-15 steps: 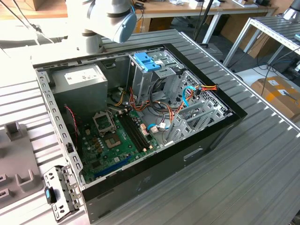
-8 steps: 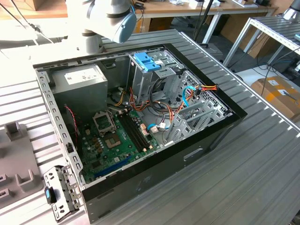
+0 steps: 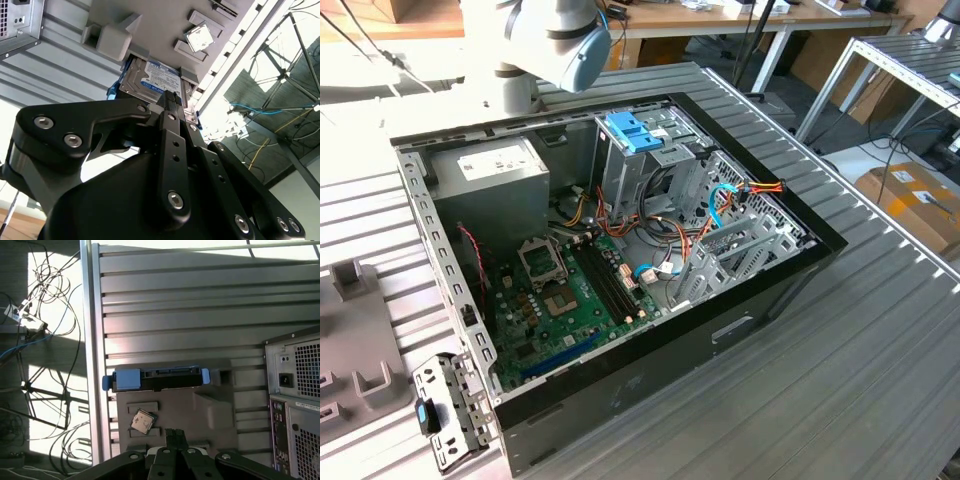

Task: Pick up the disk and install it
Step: 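Reach for the disk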

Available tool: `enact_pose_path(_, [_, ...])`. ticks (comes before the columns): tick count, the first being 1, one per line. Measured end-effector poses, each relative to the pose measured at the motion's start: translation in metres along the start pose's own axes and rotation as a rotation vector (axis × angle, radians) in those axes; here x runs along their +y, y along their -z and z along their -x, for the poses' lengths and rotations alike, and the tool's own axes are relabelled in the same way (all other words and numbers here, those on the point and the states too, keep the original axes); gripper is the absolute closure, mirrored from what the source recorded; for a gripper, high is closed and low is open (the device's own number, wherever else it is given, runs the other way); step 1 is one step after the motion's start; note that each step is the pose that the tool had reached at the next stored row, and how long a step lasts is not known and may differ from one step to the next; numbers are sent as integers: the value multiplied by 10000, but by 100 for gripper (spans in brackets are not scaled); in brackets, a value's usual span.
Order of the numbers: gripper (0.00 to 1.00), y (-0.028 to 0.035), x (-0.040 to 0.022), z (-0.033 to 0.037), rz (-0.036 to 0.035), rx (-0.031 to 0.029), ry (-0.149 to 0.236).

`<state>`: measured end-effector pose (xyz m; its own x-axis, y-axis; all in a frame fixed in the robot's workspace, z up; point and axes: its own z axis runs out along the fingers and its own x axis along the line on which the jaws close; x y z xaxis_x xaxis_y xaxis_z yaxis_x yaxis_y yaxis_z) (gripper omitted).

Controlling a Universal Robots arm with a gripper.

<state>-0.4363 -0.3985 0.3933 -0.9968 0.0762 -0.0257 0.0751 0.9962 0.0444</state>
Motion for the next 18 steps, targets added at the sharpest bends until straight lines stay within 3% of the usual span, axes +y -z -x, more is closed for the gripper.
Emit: enact_pose_path(18, [89,7,-18,-241,0,0,0])
